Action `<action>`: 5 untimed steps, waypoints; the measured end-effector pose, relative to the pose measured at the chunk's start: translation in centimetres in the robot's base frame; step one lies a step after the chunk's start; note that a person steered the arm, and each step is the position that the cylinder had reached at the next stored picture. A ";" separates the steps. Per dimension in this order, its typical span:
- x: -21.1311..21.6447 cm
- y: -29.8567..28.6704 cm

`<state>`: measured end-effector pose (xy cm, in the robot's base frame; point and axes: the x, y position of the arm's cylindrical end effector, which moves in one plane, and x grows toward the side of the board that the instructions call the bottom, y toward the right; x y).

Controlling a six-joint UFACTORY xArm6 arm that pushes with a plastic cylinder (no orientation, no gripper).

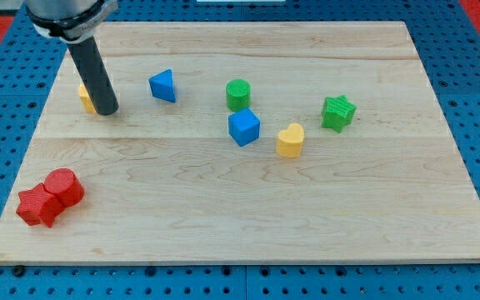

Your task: Slide the yellow hexagon to the top left of the board

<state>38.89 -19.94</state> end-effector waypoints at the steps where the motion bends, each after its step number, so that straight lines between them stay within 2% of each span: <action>1: 0.4 -0.5; 3: 0.6 -4.0; 5: -5.2 -4.0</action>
<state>33.67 -23.96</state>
